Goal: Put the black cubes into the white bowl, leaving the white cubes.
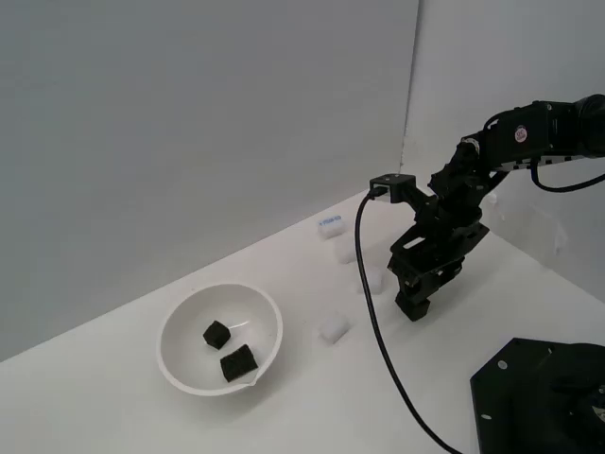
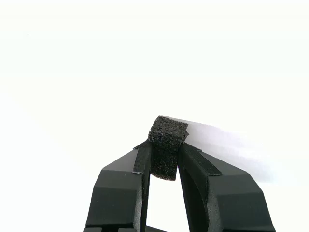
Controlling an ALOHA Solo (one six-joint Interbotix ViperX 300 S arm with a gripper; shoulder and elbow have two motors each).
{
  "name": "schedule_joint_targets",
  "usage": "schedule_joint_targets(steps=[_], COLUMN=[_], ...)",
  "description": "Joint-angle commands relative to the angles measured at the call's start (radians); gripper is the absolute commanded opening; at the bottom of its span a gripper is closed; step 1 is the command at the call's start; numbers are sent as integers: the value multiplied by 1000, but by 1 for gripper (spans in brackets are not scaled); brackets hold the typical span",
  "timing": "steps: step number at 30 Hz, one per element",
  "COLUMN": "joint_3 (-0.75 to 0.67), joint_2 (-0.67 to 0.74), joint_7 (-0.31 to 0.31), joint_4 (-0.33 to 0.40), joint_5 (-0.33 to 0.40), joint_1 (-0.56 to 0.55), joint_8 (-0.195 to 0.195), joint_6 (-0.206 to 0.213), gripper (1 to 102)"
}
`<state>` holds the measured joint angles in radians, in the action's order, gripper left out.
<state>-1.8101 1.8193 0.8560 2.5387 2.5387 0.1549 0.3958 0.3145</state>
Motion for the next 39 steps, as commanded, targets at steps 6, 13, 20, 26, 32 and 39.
schedule_joint_targets(steps=[6, 13, 20, 26, 32, 39], joint_3=[-103, -235, -295, -359, -370, -321], joint_2=[94, 227, 287, 350, 362, 314], joint_7=[60, 83, 81, 44, -31, -115], joint_4=[-44, -147, -181, -187, -189, -192], joint_5=[-52, -150, -187, -193, -193, -198], joint_1=[6, -18, -75, -144, -259, -390], joint_8=[6, 5, -5, -5, -11, -29], joint_6=[0, 0, 18, 78, 155, 192], gripper=[3, 3, 3, 3, 3, 3])
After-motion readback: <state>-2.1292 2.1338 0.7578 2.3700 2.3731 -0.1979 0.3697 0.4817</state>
